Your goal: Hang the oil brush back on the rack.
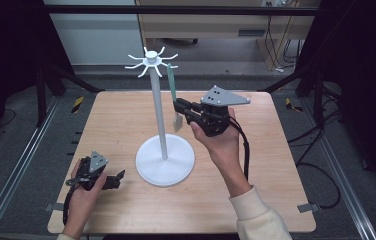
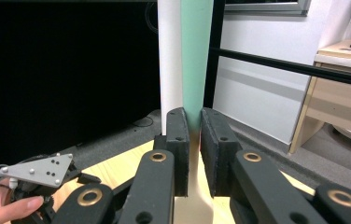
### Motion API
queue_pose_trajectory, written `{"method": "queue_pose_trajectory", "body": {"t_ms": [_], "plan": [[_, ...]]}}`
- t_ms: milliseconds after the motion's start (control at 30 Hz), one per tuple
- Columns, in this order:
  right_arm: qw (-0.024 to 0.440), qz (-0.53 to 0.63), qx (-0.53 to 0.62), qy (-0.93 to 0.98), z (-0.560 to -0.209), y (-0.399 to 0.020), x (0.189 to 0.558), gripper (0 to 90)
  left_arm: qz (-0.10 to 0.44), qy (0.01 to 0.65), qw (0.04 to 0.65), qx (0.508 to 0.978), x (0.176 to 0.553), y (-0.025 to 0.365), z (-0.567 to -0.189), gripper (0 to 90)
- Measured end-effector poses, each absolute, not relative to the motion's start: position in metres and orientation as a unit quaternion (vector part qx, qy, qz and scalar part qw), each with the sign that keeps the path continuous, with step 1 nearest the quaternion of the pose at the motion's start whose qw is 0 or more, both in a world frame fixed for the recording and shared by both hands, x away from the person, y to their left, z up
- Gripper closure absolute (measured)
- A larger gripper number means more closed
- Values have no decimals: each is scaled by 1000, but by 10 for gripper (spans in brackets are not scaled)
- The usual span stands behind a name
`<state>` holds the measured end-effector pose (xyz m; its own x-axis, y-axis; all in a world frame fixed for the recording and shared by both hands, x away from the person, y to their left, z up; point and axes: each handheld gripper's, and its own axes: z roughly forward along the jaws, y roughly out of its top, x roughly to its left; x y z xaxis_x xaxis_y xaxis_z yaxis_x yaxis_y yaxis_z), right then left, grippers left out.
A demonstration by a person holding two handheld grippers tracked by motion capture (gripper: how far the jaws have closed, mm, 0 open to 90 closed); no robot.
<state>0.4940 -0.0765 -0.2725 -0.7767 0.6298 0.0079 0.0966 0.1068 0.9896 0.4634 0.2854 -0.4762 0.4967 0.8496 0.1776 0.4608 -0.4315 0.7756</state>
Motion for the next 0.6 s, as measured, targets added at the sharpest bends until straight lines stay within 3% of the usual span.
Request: {"method": "queue_pose_trajectory", "body": {"t_ms": [300,600], "plan": [[213,622,253,710,-274,-74,497,813,287,412,339,796,463,285,-476,29],[216,619,252,712,-274,-74,496,725,286,412,339,796,463,285,-476,29]]}}
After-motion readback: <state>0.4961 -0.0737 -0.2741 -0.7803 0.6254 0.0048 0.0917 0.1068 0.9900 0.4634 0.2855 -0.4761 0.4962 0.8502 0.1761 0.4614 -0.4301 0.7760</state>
